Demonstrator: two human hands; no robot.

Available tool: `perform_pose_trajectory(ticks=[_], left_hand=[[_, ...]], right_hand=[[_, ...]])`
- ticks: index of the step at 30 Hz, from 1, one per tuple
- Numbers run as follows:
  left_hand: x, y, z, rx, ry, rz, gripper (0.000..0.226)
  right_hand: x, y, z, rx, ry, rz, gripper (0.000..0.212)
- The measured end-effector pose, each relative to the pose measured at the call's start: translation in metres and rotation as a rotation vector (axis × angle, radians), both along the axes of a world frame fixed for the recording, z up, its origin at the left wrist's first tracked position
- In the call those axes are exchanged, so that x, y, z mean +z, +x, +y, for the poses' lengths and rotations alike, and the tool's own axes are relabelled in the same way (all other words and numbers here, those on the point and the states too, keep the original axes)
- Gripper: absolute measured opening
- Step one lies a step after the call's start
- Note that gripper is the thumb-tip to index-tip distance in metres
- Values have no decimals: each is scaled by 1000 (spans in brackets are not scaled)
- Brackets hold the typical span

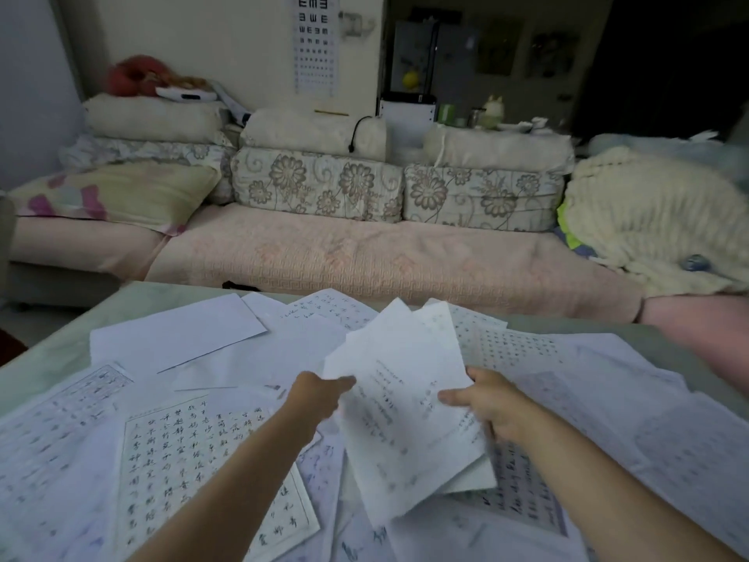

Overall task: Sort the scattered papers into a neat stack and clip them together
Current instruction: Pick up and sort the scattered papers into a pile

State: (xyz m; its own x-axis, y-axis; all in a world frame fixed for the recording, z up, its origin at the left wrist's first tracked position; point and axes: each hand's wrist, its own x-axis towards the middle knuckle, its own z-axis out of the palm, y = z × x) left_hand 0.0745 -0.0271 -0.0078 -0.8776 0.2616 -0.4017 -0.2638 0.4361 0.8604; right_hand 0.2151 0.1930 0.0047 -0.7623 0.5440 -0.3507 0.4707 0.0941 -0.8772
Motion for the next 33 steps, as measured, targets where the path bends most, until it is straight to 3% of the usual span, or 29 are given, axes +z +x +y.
perform_pose_trajectory(ticks=[2,4,10,14,16,20,23,26,33], left_hand=[[-2,15,-6,-73,68,-104,46],[-5,28,-11,-174,43,-60,40],[-22,77,-14,-651,-344,649,52],[-33,98,-2,-971,-619,654,98],[-38,96,1,-1036,-636,693,118],[-44,81,2,-1102,-525,751,117],[-51,67,5,-1035,-473,800,110],[-61,55,10,-975,-594,815,99],[-73,49,17,-1008,-501,842,112]], right_hand=[[-11,21,-8,7,7,-49,36],[-23,37,-15,44,116,-134,49],[-37,68,-34,182,478,-334,84],[-33,65,-26,290,639,-381,52],[-28,52,-10,178,723,-379,56],[-26,17,30,5,851,-466,53],[-23,-9,48,-13,767,-444,45],[-21,-37,56,10,600,-406,50],[-33,-89,76,0,462,-326,50]])
